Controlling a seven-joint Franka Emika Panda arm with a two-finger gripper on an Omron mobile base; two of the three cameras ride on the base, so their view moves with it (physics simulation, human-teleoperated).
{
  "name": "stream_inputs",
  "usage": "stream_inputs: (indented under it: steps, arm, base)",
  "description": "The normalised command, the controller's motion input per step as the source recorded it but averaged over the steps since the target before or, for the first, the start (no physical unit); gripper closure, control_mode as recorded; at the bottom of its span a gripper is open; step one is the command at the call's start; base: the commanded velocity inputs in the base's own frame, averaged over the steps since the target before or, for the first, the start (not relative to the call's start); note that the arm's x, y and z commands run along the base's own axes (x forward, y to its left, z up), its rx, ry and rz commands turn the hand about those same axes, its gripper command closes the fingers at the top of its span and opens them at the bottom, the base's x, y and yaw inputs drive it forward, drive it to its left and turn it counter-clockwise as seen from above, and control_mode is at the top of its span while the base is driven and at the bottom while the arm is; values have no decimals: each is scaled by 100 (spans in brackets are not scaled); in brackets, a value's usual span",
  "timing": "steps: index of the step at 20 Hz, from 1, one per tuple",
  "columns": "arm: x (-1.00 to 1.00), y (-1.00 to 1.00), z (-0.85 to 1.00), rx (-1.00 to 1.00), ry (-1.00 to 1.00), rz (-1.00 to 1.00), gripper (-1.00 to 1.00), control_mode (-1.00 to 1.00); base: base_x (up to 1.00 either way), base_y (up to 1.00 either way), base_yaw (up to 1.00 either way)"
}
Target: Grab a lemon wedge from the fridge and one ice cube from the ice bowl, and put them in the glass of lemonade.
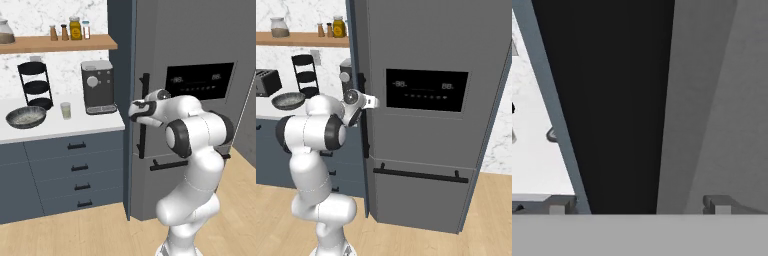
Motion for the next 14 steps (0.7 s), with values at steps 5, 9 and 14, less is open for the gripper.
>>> stream_inputs:
  steps: [5,9,14]
  arm:
    - [42,3,-8,0,3,0,100,-100]
    - [-66,-10,0,0,10,-3,100,-100]
    - [-100,-53,0,0,6,-8,100,-100]
  base:
    - [0,0,0]
    - [0,0,0]
    - [0,0,0]
